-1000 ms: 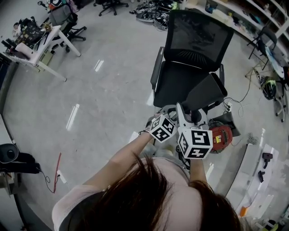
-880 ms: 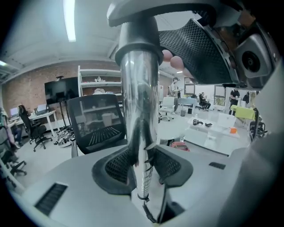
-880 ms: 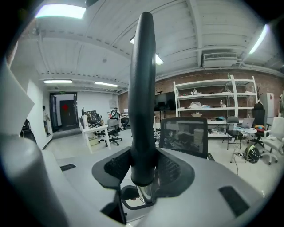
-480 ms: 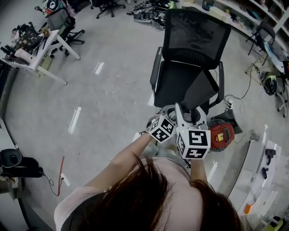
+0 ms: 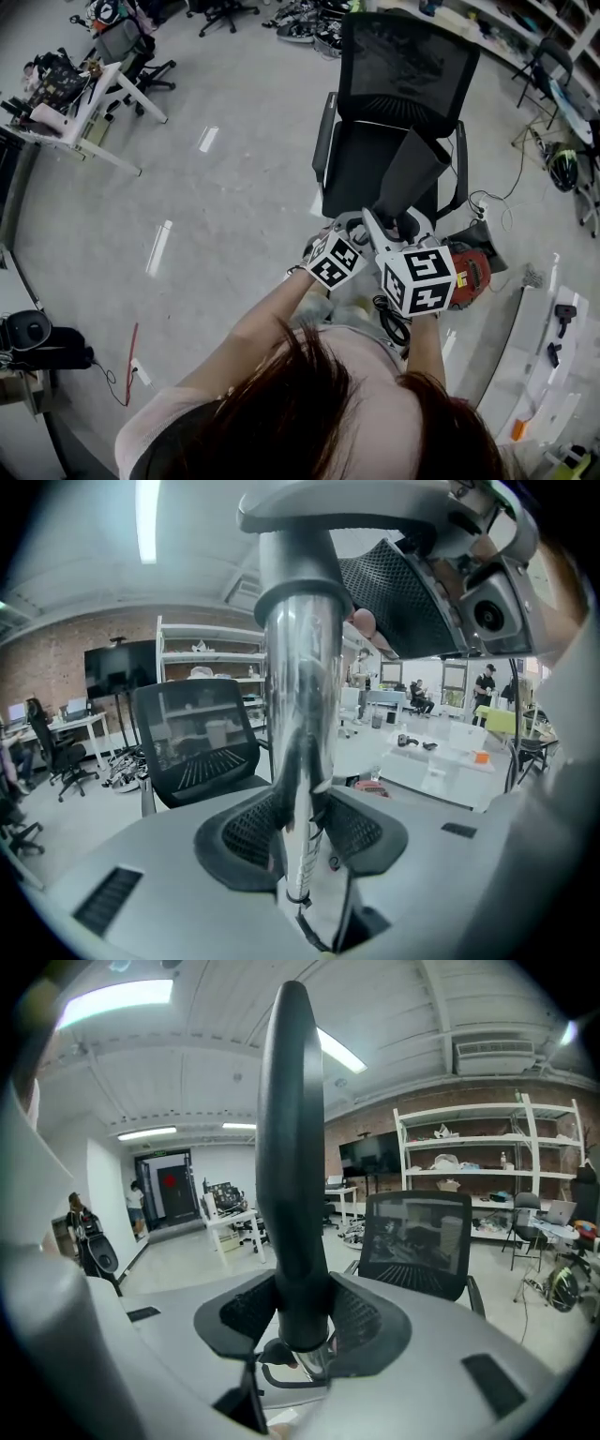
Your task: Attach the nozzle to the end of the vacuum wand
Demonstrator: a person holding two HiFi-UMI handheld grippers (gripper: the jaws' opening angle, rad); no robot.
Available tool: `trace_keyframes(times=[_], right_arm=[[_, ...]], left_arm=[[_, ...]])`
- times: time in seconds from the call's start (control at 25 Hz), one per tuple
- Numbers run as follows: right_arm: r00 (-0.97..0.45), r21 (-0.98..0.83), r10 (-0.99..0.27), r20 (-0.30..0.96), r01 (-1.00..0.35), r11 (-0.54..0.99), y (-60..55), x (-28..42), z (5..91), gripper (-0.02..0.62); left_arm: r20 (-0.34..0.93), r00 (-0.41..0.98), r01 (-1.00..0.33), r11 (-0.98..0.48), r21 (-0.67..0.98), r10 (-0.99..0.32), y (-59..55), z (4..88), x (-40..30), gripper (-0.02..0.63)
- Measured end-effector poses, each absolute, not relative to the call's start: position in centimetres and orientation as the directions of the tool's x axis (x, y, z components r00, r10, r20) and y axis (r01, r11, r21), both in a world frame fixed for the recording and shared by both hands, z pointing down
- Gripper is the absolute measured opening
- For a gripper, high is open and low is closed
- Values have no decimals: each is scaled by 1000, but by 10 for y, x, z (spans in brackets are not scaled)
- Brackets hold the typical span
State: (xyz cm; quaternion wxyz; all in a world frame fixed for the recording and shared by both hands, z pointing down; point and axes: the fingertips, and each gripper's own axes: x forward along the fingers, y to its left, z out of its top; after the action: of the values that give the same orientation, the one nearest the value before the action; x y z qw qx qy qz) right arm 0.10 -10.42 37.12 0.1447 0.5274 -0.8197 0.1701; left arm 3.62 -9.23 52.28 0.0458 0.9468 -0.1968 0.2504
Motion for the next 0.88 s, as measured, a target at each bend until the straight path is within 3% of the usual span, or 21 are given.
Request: trace_keyframes(times=[0.52,0.88], right_arm=[[-344,-100,-890,299,-939,330,-97,-1,370,179],[-358,-89,-884,302,-934,347,-84,-7,368,179]], left_arm=[[493,798,-399,-917,2,-346,-88,524,34,156],[471,809,-403,-915,9,-351,-76,521,29,156]])
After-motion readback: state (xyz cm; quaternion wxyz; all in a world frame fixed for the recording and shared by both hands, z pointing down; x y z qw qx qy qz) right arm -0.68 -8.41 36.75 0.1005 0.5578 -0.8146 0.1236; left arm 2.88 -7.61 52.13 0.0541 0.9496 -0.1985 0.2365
